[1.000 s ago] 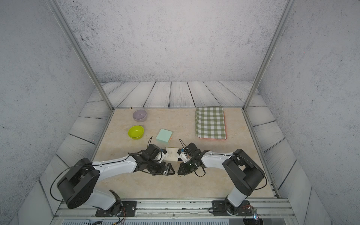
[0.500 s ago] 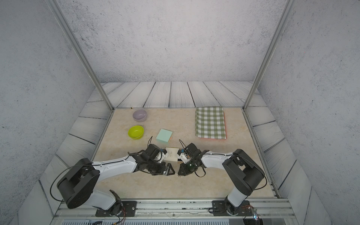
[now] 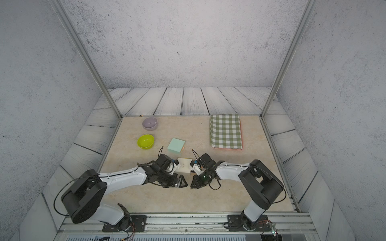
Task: Place the earrings into the drawer-style jewelry box
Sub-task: Pick up the earring from the center of the board.
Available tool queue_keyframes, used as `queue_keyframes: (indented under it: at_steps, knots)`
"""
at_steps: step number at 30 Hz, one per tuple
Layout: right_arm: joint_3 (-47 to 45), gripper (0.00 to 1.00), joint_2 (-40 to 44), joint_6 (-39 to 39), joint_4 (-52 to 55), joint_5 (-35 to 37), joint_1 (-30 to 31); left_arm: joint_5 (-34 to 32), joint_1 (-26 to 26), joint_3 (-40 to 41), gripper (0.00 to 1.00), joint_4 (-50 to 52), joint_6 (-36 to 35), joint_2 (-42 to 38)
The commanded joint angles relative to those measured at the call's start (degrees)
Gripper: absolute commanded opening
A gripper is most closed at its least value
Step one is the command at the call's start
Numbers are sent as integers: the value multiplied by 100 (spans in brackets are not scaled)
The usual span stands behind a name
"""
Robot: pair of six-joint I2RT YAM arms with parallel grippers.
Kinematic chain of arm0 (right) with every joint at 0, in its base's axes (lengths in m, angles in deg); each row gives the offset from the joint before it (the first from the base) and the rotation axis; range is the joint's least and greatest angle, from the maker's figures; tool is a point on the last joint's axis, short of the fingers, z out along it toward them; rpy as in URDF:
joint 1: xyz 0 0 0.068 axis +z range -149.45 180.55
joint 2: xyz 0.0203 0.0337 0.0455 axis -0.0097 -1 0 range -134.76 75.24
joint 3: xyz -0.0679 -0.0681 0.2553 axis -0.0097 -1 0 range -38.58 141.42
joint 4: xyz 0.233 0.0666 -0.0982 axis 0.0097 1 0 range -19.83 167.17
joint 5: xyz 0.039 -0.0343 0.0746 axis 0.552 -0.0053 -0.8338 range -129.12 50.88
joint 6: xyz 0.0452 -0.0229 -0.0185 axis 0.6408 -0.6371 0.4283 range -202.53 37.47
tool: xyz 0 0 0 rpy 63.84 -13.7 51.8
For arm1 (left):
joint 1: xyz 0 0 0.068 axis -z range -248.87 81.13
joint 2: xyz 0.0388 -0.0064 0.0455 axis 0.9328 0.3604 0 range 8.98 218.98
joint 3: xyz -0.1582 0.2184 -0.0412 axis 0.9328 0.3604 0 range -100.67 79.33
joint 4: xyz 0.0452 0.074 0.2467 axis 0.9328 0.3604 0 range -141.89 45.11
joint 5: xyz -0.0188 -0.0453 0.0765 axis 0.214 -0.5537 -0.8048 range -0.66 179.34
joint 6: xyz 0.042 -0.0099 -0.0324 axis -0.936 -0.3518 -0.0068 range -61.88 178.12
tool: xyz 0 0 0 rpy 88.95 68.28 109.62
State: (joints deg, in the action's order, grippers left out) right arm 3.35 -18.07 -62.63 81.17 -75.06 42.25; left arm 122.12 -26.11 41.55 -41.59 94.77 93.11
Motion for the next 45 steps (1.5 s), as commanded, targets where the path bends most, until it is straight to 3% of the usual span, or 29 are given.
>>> queue_keyframes:
  at_steps: [1,12,22,35,38,45]
  knots:
    - [-27,15,-133,9,-11,-106,-12,-17,-36,-46,95,77,-90,-107]
    - [-12,11,-151,48,-11,-95,-12,-33,-32,-1,95,68,-100,-160]
    - [-49,0,30,211,-19,-155,-12,-58,-79,34,95,90,-135,-239]
    - [-472,0,1067,966,-412,-477,-331,94,-273,-68,95,-18,-181,-609]
    - [-654,0,1263,1293,-781,-722,-475,330,-286,2,95,-373,-104,-600]
    - [-1054,0,1869,2588,-2451,-1705,-953,1671,-295,426,83,-2687,342,-759]
